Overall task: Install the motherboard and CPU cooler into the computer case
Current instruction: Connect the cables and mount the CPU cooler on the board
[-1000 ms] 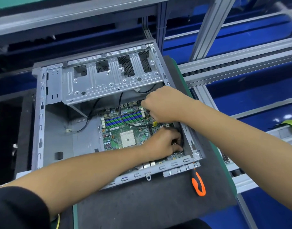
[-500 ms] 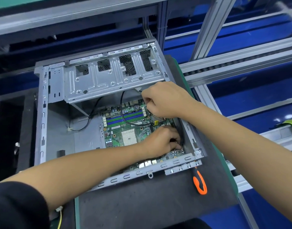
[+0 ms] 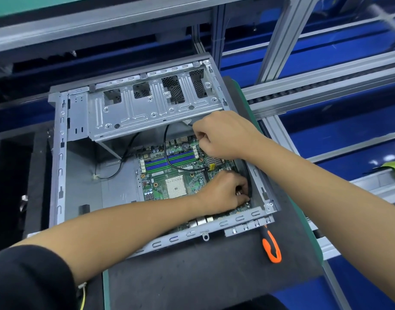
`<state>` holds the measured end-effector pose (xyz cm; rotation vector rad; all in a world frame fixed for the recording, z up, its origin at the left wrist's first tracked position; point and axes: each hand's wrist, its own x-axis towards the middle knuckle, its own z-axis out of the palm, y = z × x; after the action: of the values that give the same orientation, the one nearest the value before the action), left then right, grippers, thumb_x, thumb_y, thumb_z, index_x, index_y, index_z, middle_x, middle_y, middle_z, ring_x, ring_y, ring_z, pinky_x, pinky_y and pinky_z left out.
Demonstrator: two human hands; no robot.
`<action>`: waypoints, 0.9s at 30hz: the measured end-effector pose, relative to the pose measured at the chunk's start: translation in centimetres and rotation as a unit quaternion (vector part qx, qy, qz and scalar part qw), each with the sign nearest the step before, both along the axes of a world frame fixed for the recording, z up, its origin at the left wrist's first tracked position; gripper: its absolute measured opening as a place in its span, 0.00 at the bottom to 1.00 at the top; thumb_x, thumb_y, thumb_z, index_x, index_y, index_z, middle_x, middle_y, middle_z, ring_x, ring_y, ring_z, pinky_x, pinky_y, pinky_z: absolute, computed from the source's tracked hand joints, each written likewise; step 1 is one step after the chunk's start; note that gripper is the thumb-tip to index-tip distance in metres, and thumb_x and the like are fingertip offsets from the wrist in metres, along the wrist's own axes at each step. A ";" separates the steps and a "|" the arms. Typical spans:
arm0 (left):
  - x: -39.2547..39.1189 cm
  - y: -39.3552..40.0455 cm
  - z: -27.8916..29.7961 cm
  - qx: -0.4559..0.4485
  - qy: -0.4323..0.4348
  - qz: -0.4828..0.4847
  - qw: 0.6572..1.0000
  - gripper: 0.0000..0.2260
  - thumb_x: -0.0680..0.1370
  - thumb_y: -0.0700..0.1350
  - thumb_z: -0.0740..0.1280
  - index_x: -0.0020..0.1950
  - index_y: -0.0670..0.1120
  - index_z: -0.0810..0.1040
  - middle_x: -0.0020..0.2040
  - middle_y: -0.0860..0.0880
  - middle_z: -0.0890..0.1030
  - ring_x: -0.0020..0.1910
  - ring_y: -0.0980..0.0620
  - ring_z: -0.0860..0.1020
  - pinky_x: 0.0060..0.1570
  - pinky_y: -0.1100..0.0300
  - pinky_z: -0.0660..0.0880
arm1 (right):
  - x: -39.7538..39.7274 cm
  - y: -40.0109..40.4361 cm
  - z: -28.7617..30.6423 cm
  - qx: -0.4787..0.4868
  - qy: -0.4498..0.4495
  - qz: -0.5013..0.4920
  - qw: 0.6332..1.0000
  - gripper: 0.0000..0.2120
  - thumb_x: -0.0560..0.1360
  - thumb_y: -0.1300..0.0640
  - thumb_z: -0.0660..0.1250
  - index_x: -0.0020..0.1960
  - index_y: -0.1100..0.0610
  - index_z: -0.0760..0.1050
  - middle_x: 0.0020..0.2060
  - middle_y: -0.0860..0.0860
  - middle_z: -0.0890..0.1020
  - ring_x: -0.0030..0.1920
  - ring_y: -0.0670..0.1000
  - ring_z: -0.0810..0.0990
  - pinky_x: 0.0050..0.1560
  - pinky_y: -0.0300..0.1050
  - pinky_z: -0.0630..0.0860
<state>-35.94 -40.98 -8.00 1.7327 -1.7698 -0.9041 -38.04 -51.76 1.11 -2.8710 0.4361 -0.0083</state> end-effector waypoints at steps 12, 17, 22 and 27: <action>-0.1 -0.3 0.1 0.021 0.016 0.000 1.000 0.03 0.69 0.39 0.74 0.38 0.41 0.81 0.39 0.47 0.81 0.38 0.50 0.76 0.37 0.60 0.71 | 0.1 -0.1 -0.1 -0.002 0.002 -0.003 1.000 0.04 0.70 0.59 0.59 0.38 0.54 0.72 0.29 0.48 0.73 0.32 0.53 0.71 0.30 0.43 0.61; 0.5 -0.5 0.2 0.044 0.075 0.034 0.996 0.04 0.66 0.38 0.76 0.35 0.43 0.81 0.30 0.58 0.76 0.31 0.61 0.71 0.30 0.73 0.66 | 0.1 -0.2 -0.2 0.011 -0.001 -0.011 1.000 0.04 0.70 0.59 0.59 0.38 0.54 0.72 0.29 0.48 0.73 0.33 0.54 0.71 0.30 0.43 0.62; 0.9 -0.7 0.7 0.031 0.039 0.009 0.999 0.04 0.66 0.38 0.75 0.37 0.42 0.82 0.33 0.53 0.78 0.33 0.57 0.73 0.33 0.69 0.67 | 0.1 -0.3 -0.1 0.020 -0.013 -0.011 1.000 0.04 0.70 0.59 0.60 0.37 0.53 0.70 0.29 0.47 0.72 0.33 0.54 0.72 0.31 0.44 0.63; 1.9 -0.6 1.0 0.029 0.038 -0.005 0.999 0.04 0.67 0.39 0.74 0.37 0.43 0.79 0.38 0.49 0.81 0.38 0.50 0.77 0.41 0.59 0.73 | 0.0 -0.2 0.0 0.027 -0.015 -0.013 0.999 0.04 0.70 0.59 0.60 0.36 0.53 0.70 0.28 0.47 0.71 0.32 0.53 0.70 0.28 0.41 0.59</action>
<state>-34.06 -41.61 -6.95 1.7026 -1.7206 -1.0228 -37.99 -51.94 1.12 -2.8091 0.4600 -0.0429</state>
